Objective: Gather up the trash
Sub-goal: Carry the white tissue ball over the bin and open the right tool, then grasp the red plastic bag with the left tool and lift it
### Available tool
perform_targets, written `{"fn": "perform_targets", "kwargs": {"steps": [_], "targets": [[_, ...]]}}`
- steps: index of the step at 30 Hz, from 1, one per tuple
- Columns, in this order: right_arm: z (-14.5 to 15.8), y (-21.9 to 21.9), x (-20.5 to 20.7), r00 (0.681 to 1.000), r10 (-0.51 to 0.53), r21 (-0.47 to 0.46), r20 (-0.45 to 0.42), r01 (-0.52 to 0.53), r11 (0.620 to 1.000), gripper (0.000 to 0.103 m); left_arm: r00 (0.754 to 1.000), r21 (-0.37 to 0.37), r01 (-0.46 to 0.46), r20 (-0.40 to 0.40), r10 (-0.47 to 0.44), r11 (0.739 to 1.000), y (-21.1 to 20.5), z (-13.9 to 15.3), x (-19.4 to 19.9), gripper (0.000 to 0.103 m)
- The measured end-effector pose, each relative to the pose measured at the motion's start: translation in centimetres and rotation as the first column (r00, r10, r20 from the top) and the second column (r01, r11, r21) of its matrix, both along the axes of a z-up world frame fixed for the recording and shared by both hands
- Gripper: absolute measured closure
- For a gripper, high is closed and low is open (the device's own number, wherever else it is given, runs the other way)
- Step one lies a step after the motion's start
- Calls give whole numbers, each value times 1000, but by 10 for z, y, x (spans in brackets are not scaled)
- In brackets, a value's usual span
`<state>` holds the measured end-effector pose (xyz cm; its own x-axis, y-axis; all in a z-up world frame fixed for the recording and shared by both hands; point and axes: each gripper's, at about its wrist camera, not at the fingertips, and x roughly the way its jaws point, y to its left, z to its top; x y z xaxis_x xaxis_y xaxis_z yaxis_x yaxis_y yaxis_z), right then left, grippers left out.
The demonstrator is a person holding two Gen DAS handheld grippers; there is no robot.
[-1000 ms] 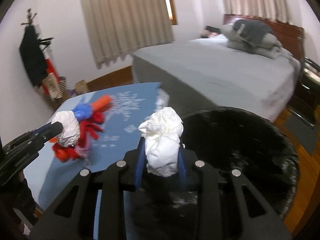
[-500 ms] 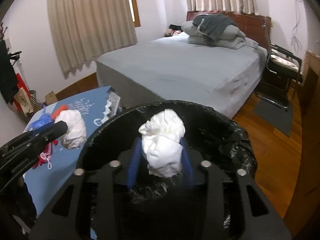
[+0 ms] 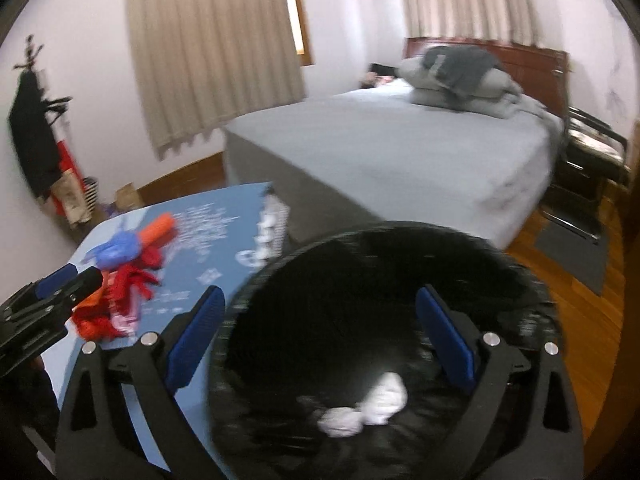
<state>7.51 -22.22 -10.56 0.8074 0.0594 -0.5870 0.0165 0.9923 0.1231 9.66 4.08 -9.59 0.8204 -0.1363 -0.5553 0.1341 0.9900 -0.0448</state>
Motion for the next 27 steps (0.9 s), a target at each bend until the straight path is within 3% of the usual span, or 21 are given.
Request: {"fn": "perform_targets", "kwargs": {"steps": [8, 19, 27], "targets": [[-13, 84, 19, 981, 193, 15, 11, -193, 981, 9, 973, 63, -208, -84, 213, 976, 78, -35, -6, 32], [-25, 125, 35, 966, 258, 6, -7, -258, 966, 9, 954, 31, -220, -200, 221, 975, 94, -73, 7, 34], [-35, 130, 39, 963, 269, -2, -31, -269, 963, 9, 948, 14, -211, -239, 208, 977, 96, -83, 14, 62]]}}
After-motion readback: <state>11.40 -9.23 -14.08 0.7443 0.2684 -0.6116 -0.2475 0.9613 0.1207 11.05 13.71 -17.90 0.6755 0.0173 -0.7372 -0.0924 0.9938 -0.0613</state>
